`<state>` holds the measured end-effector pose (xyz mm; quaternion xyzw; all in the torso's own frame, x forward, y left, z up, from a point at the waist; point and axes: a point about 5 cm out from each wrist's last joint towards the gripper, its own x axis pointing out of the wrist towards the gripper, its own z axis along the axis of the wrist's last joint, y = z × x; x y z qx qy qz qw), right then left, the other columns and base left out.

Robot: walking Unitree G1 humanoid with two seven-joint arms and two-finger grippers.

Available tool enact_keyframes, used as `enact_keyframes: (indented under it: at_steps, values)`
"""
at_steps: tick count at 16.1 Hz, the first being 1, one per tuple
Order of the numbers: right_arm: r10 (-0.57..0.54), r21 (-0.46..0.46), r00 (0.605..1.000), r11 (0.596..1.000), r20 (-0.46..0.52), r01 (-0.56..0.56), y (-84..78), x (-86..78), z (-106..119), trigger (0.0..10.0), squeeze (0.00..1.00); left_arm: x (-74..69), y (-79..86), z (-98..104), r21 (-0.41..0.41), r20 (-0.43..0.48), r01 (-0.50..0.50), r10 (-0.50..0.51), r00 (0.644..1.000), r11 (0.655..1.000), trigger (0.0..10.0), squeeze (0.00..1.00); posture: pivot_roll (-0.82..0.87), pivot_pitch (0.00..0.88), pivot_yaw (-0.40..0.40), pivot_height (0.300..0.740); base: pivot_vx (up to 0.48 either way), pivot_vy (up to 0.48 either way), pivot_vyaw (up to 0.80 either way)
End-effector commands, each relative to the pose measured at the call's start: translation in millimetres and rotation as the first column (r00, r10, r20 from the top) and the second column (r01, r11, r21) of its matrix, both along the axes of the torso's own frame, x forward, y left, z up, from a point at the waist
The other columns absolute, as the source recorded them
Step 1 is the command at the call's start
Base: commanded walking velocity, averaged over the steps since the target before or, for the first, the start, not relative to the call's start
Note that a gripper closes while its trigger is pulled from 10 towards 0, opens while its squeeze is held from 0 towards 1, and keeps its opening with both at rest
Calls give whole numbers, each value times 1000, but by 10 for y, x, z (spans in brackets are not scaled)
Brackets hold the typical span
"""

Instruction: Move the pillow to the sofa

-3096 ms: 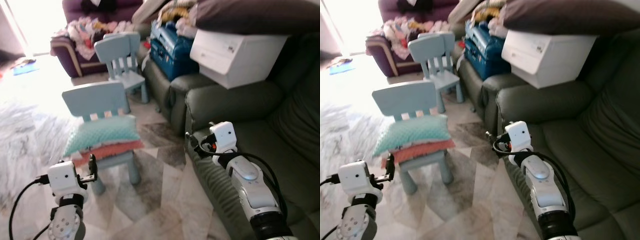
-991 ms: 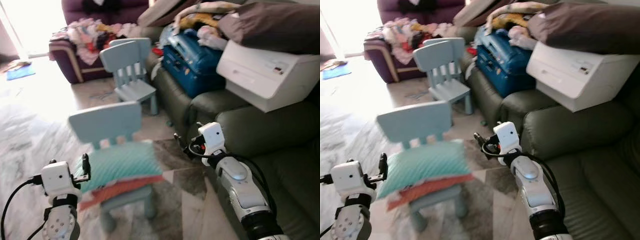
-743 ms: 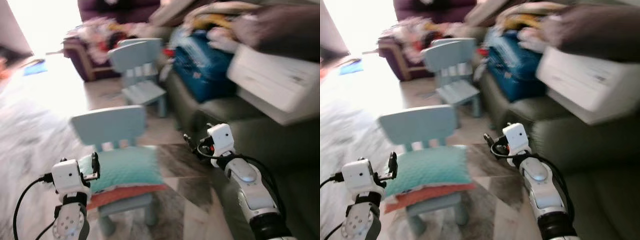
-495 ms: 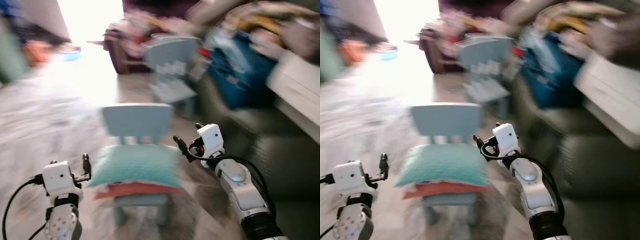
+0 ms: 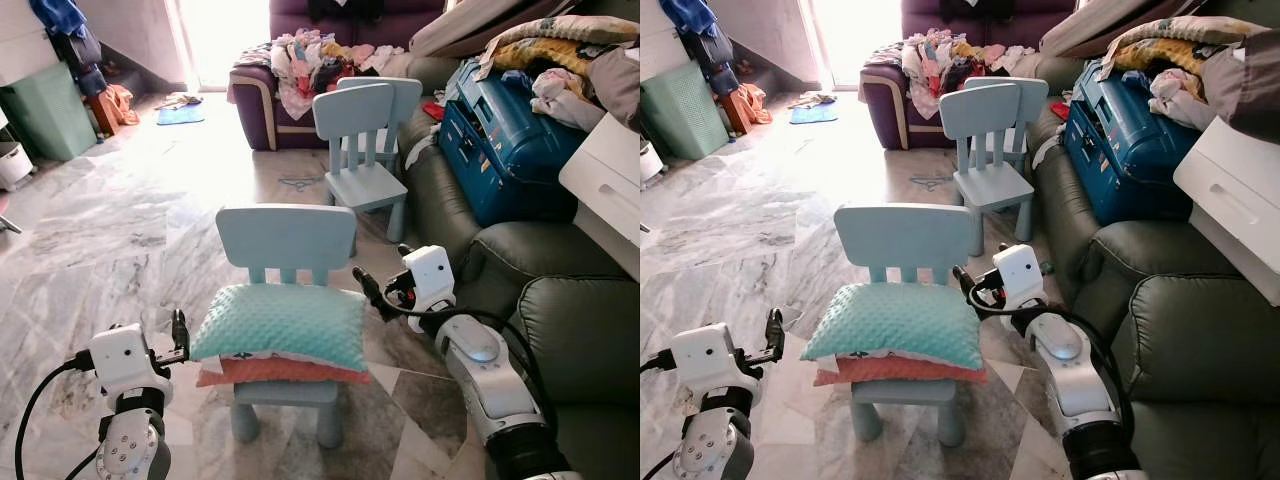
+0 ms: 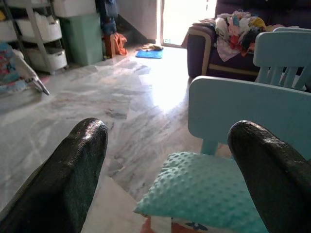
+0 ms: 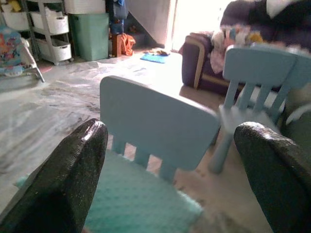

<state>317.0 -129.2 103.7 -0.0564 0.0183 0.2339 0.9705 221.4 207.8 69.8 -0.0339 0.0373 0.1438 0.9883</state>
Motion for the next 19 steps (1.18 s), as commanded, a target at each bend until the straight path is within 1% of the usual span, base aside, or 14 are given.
enact_keyframes:
  at_steps: [1,3,4,6,7,9,12,13,14,15,17,19]
  values:
    - [8,34,1000,999,-1,-8,17,39,81,10000,0,27,33,36,-8,8,-7,7,1000,1000,10000,0,-159,0,25,740,0,0,0]
    - [33,58,999,998,0,-33,54,31,110,10000,0,33,42,41,-12,7,-6,6,1000,1000,10000,0,-159,0,24,740,0,137,0]
    - [33,47,999,998,-16,-32,65,33,92,10000,0,35,41,40,-15,5,-4,4,1000,1000,10000,0,-158,0,24,740,0,240,0]
    - [54,41,998,998,-29,-53,114,25,83,10000,0,35,41,36,-24,-1,-1,1,1000,1000,10000,0,-158,0,24,740,0,480,0]
    - [74,63,997,995,-34,-72,138,16,91,10000,0,36,39,34,-24,-3,0,0,1000,1000,10000,0,-154,0,20,740,0,480,0]
    - [54,45,998,998,-12,-53,123,29,115,10000,0,33,26,24,-28,-10,8,-9,1000,1000,10000,0,-153,0,18,740,0,480,0]
    - [23,16,999,1000,-24,-22,82,56,102,10000,0,36,1,23,-21,-7,23,-23,1000,1000,10000,0,-156,0,17,740,0,480,0]
    - [55,34,998,998,-28,-54,92,47,108,10000,0,40,-2,30,-19,-1,27,-27,1000,999,10000,0,-156,0,17,740,0,0,0]
    - [52,11,999,999,-17,-52,86,46,113,10000,0,43,1,41,3,1,29,-29,1000,1000,10000,0,-156,0,18,740,0,0,0]
    - [23,-4,1000,1000,-21,-23,71,63,101,10000,0,49,-2,57,2,13,30,-30,999,1000,10000,0,-156,0,19,740,0,0,0]
    - [-4,-38,1000,999,13,4,59,80,111,10000,0,63,0,80,12,18,40,-40,999,999,10000,0,-156,0,22,740,0,0,0]
    - [17,9,1000,1000,16,-17,74,76,119,10000,0,67,51,123,52,29,7,-8,1000,999,10000,0,-156,0,25,740,0,0,0]
